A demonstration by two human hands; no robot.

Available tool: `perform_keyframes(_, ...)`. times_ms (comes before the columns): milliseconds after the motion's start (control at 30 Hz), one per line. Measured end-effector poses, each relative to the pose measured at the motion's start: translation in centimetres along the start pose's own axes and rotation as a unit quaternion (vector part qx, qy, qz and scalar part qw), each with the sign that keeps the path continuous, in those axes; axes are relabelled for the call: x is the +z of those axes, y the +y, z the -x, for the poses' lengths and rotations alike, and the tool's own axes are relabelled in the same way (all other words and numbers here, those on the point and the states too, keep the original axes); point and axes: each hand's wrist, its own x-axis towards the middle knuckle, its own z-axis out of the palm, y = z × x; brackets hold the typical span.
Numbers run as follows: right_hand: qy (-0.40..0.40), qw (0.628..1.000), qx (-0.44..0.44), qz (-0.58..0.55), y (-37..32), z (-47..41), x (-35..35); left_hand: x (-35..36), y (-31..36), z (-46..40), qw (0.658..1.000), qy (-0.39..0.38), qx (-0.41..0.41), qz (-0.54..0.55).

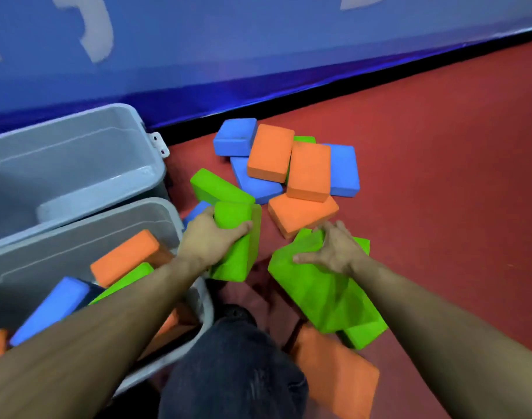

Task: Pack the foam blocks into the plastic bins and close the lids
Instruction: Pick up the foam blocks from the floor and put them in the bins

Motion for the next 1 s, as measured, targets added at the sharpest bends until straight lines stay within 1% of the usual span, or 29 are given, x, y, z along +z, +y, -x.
perform_keyframes(100,0.09,0.994,-0.023,-0.053,-5.0,0.8,-1.7,-5.2,0.3,1.2,0.998,0.063,0.008,0.026)
perform_keyframes(167,0.152,0.984,-0.042,-0.082,-9.1,1.7,-2.4,-9.0,0.1,2.7,0.99,0.116,0.006,0.078)
perform_keyframes(233,0.212,0.97,-0.078,-0.087,-13.4,2.5,-2.5,-12.9,-0.9,4.0,0.978,0.156,0.006,0.139)
perform_keyframes(300,0.247,0.955,-0.126,-0.103,-17.9,3.5,-1.9,-17.1,-2.5,5.4,0.964,0.197,0.003,0.178)
perform_keyframes(433,0.267,0.93,-0.197,-0.157,-26.9,5.5,1.7,-25.9,-7.3,8.8,0.93,0.287,0.005,0.228)
perform_keyframes(533,0.235,0.925,-0.235,-0.182,-32.3,7.0,5.4,-30.7,-12.2,11.4,0.897,0.362,-0.026,0.251)
perform_keyframes(567,0.223,0.926,-0.243,-0.187,-33.8,7.4,6.7,-31.7,-13.8,12.3,0.889,0.381,-0.037,0.25)
perform_keyframes(600,0.211,0.926,-0.248,-0.19,-35.1,7.8,8.0,-32.4,-15.4,13.0,0.889,0.393,-0.045,0.232)
perform_keyframes(700,0.178,0.928,-0.267,-0.191,-37.7,8.7,11.5,-34.1,-18.8,14.5,0.907,0.389,-0.04,0.155)
perform_keyframes(800,0.15,0.928,-0.296,-0.171,-38.4,8.8,13.9,-35.5,-20.2,14.4,0.939,0.338,-0.008,0.055)
perform_keyframes(933,0.148,0.922,-0.319,-0.161,-38.6,8.1,14.7,-36.0,-20.6,13.7,0.95,0.31,-0.011,-0.027)
perform_keyframes(1000,0.153,0.923,-0.312,-0.164,-38.5,7.8,14.8,-36.4,-20.7,13.4,0.959,0.278,-0.011,-0.061)
